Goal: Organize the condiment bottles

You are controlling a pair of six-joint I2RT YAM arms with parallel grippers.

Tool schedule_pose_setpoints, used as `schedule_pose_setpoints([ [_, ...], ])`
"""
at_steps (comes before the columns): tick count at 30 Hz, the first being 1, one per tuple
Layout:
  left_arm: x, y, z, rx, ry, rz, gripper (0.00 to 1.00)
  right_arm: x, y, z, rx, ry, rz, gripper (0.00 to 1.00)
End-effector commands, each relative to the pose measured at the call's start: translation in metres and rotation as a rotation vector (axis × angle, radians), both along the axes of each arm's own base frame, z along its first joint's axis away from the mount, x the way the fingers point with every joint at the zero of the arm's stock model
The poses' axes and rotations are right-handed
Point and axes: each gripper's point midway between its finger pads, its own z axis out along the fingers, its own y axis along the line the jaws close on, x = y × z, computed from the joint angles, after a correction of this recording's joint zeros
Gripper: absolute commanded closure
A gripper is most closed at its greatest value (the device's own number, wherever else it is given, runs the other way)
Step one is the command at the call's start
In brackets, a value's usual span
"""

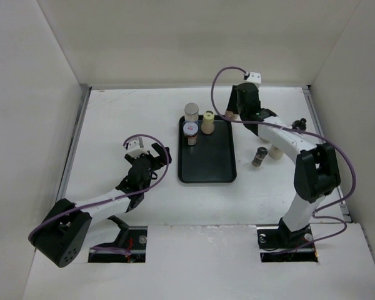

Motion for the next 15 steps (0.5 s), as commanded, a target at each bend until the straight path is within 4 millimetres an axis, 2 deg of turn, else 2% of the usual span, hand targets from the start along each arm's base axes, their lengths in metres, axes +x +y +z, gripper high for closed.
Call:
schedule_pose_setpoints([
  [1,0.004,-0.006,0.015,-0.043,-0.046,-0.009,0.0,0.0,0.031,0.011,0.031,-0.052,0.068,0.52],
  [6,0.004,-0.005,0.016,-0.046,-0.051,-0.008,0.0,0.004,0.051,-0.008,0.031,-0.022,0.095,0.52],
  [15,0.005,-0.005,0.014,-0.041,-0.044,-0.007,0.0,0.011,0.058,-0.044,0.021,0.029,0.101,0.51],
])
